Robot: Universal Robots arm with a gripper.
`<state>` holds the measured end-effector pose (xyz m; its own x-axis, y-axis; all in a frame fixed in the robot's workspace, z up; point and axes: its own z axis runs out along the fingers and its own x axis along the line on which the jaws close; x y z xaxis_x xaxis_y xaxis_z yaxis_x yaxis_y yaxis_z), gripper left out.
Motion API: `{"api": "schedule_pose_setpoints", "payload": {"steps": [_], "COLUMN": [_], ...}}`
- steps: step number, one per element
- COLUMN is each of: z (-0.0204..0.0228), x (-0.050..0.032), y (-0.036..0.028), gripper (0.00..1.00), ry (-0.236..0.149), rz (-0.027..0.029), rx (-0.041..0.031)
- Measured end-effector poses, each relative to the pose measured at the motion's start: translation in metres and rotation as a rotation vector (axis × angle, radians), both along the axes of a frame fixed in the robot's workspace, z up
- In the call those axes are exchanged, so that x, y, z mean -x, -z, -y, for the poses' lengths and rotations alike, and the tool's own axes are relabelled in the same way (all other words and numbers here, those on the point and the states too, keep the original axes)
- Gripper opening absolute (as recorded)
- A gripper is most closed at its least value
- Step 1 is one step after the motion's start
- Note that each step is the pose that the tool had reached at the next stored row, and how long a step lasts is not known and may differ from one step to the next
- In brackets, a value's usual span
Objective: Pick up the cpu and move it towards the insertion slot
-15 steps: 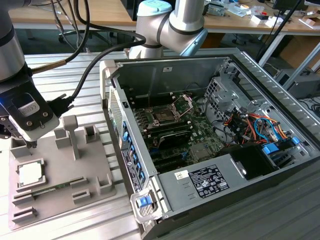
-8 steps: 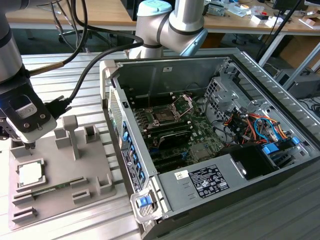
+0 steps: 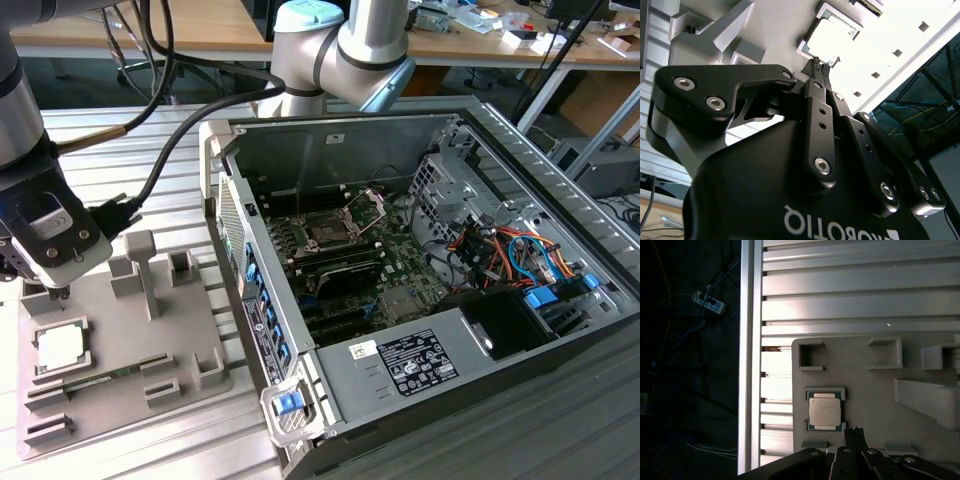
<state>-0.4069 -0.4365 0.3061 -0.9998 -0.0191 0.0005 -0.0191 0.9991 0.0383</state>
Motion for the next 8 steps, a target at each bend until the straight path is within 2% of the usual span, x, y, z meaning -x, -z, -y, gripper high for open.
{"api": "schedule_pose_setpoints", "payload": {"steps": [8], "z": [0.0000], "x": [0.0001], "y": [0.0020], "gripper": [0.11], "ry": [0.000], "rz": [-0.0001], "rx": [0.0000]}}
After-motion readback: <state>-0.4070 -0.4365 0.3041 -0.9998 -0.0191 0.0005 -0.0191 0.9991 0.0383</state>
